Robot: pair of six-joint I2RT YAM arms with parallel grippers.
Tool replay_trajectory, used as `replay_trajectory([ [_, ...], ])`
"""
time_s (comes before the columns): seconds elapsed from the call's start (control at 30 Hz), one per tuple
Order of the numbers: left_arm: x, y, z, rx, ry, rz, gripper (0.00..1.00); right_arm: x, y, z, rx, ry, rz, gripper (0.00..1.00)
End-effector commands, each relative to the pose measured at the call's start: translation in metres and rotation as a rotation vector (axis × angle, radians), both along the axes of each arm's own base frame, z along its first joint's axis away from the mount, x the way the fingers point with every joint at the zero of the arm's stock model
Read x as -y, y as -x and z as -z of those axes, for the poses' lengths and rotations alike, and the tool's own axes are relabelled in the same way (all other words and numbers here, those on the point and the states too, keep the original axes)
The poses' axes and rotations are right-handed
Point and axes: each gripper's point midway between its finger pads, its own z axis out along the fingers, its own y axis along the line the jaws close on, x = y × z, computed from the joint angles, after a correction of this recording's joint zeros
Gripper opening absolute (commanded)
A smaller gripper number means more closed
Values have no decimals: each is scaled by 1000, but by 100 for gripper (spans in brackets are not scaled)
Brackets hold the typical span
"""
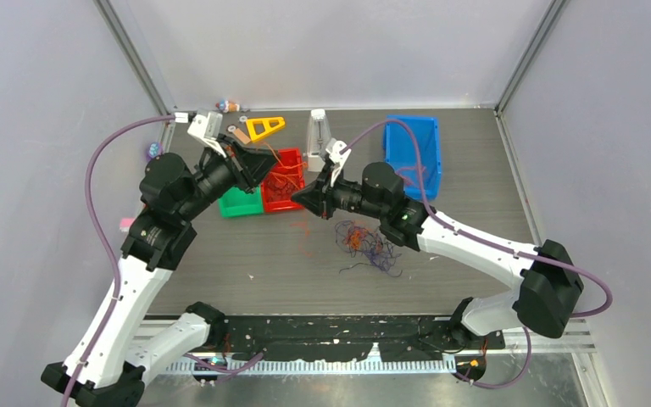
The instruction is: Untangle the cables
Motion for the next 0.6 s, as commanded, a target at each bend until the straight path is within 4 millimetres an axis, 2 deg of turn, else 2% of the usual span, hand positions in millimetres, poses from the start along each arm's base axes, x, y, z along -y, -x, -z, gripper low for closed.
replay_trajectory([
  [0.0,-16,-10,-4,25,6,-117,0,2,-5,-43,55,-107,48,7],
  [0.2,-52,-30,38,-92,-71,-351,0,24,-6,-65,68,-136,134,6],
  [0.37,-44,-34,76,-174,-73,-328,2,48,-16,-102,91,-170,240,5],
  [0.43,-42,-36,92,-203,-80,-328,16,61,-24,-118,105,-178,296,6],
  [0.47,-38,-35,98,-215,-82,-306,29,66,-28,-118,95,-161,321,5],
  [0.5,-36,-34,105,-230,-86,-295,53,74,-34,-132,105,-175,347,5],
  [0.53,-35,-34,112,-250,-89,-292,63,79,-38,-132,94,-161,364,6],
  [0.57,-33,-34,117,-267,-92,-285,73,91,-46,-145,98,-179,395,5],
])
